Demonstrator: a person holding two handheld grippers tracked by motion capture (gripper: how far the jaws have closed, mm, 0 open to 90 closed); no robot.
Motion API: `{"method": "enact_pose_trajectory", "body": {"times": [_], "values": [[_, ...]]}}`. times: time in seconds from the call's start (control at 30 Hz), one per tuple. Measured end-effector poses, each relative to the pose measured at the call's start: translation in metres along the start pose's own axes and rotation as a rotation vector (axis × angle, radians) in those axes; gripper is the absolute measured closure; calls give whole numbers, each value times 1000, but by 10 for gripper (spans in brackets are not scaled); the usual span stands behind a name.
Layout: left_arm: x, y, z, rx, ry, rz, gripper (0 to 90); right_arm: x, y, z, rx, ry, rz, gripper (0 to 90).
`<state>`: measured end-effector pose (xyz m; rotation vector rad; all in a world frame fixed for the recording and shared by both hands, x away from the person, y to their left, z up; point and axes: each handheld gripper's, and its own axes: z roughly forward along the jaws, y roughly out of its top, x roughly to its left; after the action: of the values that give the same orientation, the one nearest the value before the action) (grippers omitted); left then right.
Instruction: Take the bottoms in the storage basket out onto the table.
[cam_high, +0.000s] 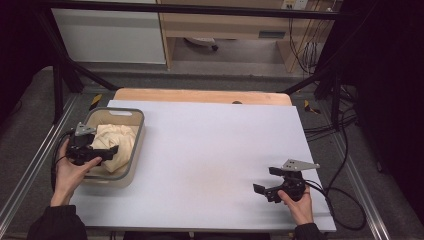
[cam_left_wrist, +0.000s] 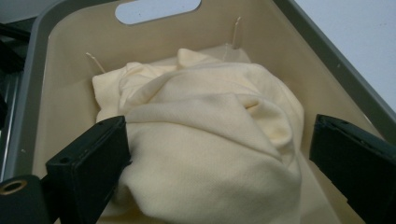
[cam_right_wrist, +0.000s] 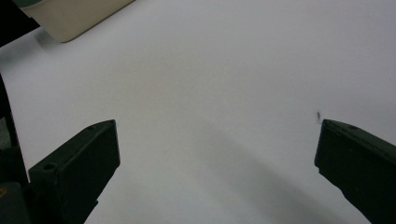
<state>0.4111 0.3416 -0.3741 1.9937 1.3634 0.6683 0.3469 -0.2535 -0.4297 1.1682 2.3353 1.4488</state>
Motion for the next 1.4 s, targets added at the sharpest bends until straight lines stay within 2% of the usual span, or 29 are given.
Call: {"method": "enact_pose_trajectory", "body": {"times": [0.1,0.2,0.3,0.57,1.03,1.4], "values": [[0,-1,4,11,6,5,44,0,0,0,1,1,-1,6],[2,-1,8,35,1,-11,48,0,0,0,0,0,0,6],[2,-1,8,34,-2,-17,61,0,0,0,2,0,1,6],[-3,-1,12,82,31,13,105,0,0,0,0,1,1,6],[-6,-1,14,116,44,28,325,0,0,0,4,0,0,6],[-7,0,16,130,63,36,440,0,0,0,5,0,1,6]]}}
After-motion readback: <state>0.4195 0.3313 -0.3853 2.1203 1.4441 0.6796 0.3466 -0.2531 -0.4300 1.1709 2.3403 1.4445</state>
